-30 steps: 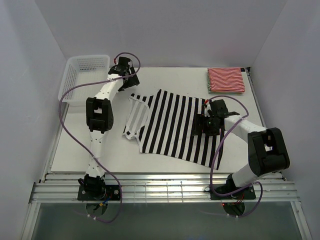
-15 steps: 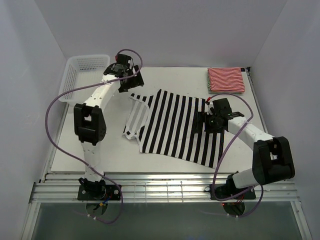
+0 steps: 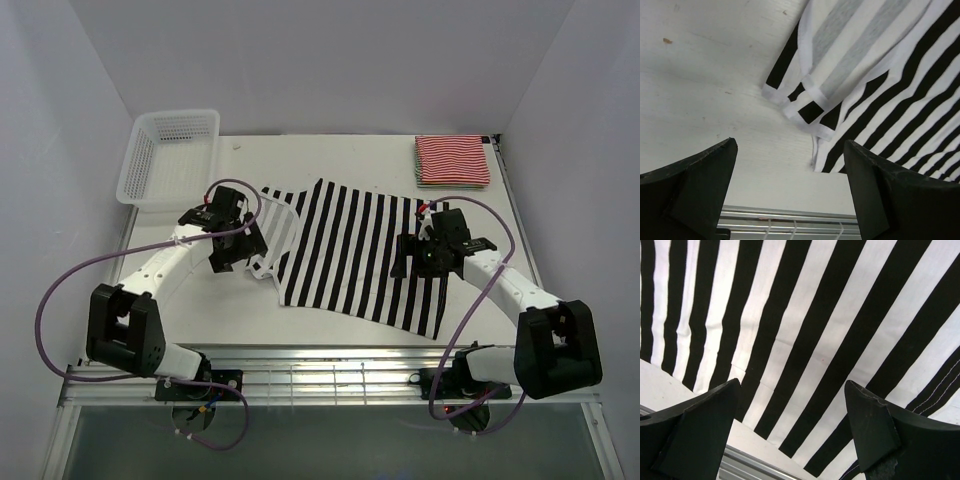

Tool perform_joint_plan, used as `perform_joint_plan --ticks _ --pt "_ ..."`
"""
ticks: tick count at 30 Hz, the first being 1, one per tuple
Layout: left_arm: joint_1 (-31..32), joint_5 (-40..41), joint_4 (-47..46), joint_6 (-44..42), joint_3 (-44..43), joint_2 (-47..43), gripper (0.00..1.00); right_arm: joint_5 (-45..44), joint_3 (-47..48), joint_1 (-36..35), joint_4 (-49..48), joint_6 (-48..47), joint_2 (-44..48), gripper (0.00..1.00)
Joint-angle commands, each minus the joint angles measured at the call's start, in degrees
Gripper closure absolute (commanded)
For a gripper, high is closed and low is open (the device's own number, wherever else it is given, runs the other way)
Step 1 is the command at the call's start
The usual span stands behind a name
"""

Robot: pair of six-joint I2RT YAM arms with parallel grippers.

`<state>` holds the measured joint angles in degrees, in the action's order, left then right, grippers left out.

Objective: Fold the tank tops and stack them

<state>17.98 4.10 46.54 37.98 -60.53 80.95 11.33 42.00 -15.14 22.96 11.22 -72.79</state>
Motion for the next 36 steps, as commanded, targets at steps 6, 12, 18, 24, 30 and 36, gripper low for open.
perform_joint_plan --ticks 6,12,18,24,30,36 --pt "0.3 5.2 0.0 0.0 1.0 6.6 0.02 0.1 -0.6 -0.4 -0.5 -0.9 -3.5 0.1" --pt "0.3 3.5 -3.0 -1.4 1.3 11.6 0.02 -1.0 -0.3 -0.4 -0.6 -1.4 -5.6 0.1" --pt "-0.2 9.9 -2.0 1.5 0.9 14.2 0.02 -1.6 -0.8 -0.2 -1.0 -1.6 -7.1 0.1" --pt "-7.4 14.1 1.1 6.2 0.1 18.1 0.02 -2.7 -1.0 0.3 -0.6 -1.6 -7.2 0.1" --pt "-13.7 15.1 1.2 7.9 -2.7 17.5 0.02 -3.0 -1.0 0.4 -0.6 -2.0 -7.5 0.1" --pt "-17.9 13.5 2.1 8.7 -4.4 13.1 0.02 -3.4 -1.0 0.5 -0.7 -2.3 -7.9 0.1"
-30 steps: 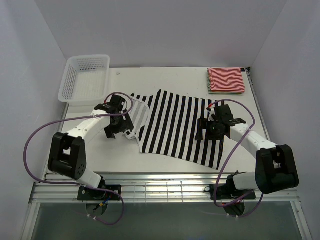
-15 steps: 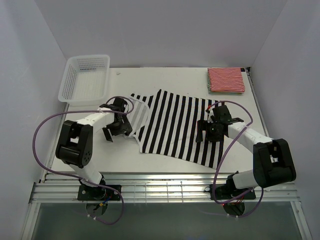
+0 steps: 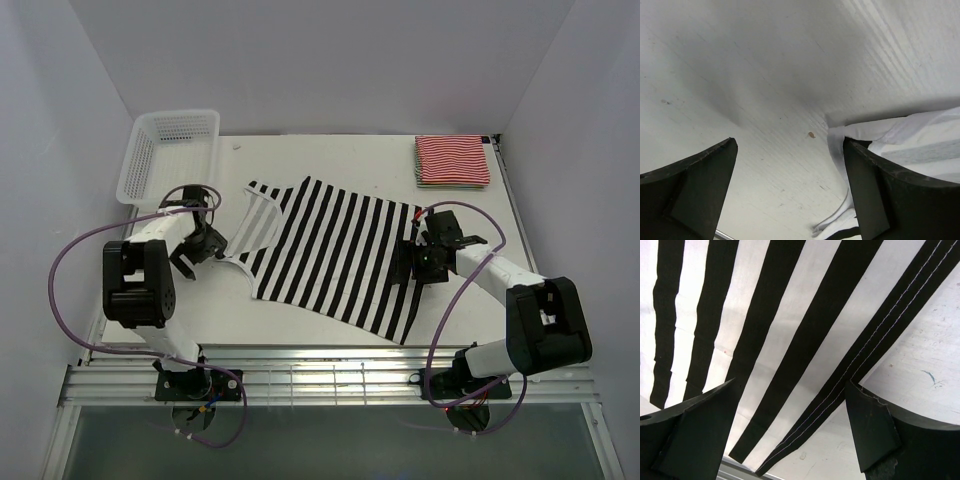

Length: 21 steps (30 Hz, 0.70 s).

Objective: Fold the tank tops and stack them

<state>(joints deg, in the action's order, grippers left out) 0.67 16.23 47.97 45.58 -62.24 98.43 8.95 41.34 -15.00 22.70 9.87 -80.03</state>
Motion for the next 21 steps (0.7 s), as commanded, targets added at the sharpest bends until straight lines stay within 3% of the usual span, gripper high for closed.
perform_joint_plan --ticks 1,9,12,14,16,21 --pt "-0.6 1.6 0.9 1.2 -3.5 -4.8 0.02 -1.3 -0.4 0.3 -0.2 -0.8 -1.2 0.1" --pt "-5.0 4.3 6.6 2.8 -11.7 -2.5 0.02 -3.2 0.3 0.3 1.5 -0.6 1.5 0.1" --pt "-4.9 -1.0 5.1 1.4 -11.9 -5.9 0.02 -1.0 1.5 -0.5 2.4 -0.8 4.7 0.1" --pt "-4.0 -11.5 -1.2 -1.8 -8.3 -8.7 0.02 -0.9 1.9 -1.8 3.5 -0.5 7.7 0.1" --pt "-0.3 -20.2 -6.3 -3.7 -5.7 -12.5 0.02 1.0 1.4 -4.6 3.6 0.1 10.3 0.1" --pt "11.7 -26.7 -13.9 -4.3 -2.0 -12.0 0.02 2.3 -2.3 -13.6 0.7 6.4 11.6 0.1"
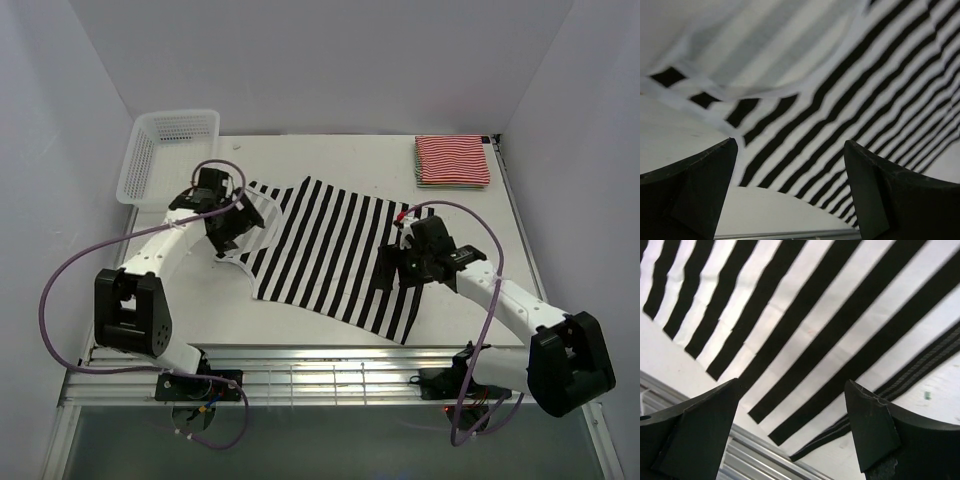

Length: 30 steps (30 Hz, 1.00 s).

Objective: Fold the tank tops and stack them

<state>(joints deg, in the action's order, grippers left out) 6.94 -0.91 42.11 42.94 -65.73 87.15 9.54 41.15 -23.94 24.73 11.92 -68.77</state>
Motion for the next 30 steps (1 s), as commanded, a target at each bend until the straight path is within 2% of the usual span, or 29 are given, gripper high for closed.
perform_joint_plan --ticks 1,4,11,18,24,30 --pt "7.2 -10.8 -9.1 -1.3 1.7 1.3 0.02 1.4 -2.5 -5.5 -2.0 4.9 -0.4 0.1" --pt "8.9 -12.5 -9.9 -1.5 0.5 5.3 0.02 0.6 -3.5 -6.6 -4.0 6.7 -3.3 0.1" --pt "8.8 -5.4 -7.7 -2.6 -0.5 12.1 0.02 -5.1 -1.1 -5.1 -2.2 6.6 -13.3 0.1" --pt "5.9 -3.4 -7.1 -3.1 -0.4 18.8 0.02 -4.4 0.8 5.2 -1.9 2.1 -21.2 0.1" --pt "5.2 -8.7 -8.5 -4.5 0.7 18.5 0.02 -4.3 8.7 10.2 -1.7 -1.2 -30.0 0.1" --pt "5.6 -16.1 -9.8 -6.1 1.1 15.7 0.02 -3.9 14.8 12.3 1.3 -3.7 -31.2 0.1"
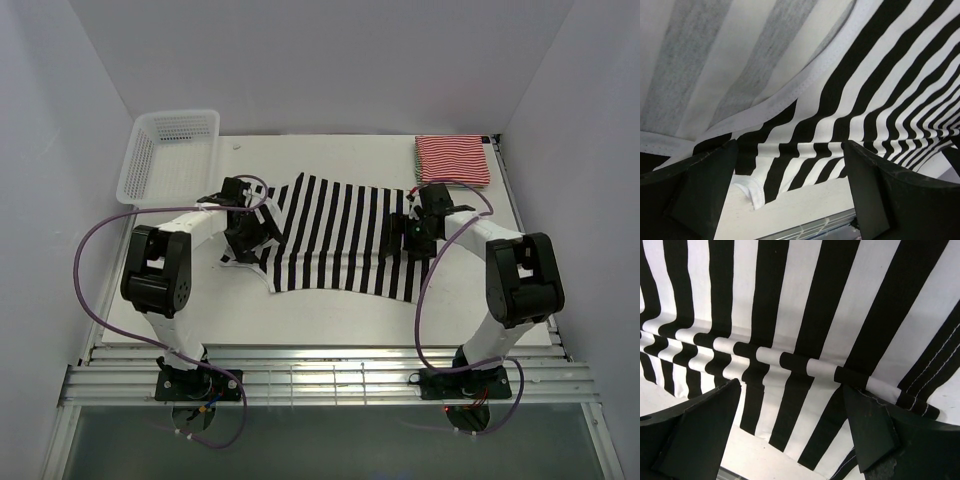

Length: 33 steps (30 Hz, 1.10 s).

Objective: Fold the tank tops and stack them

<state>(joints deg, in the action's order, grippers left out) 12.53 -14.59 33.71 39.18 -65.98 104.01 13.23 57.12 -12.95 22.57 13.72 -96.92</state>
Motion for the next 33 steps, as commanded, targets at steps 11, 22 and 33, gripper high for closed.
perform_joint_plan --ticks 11,22,33 --pt "7.6 1.0 0.7 1.3 5.9 -16.7 0.02 -2.4 -10.5 1.2 10.8 -1.9 22.0 0.1" --pt "10.8 4.3 2.4 6.9 17.7 -23.3 0.02 -4.1 -22.1 1.3 10.0 8.9 32.9 0.1" --pt "12.0 2.2 -4.4 9.8 23.3 -16.7 0.33 -3.7 -26.9 1.3 4.6 11.2 27.9 0.03"
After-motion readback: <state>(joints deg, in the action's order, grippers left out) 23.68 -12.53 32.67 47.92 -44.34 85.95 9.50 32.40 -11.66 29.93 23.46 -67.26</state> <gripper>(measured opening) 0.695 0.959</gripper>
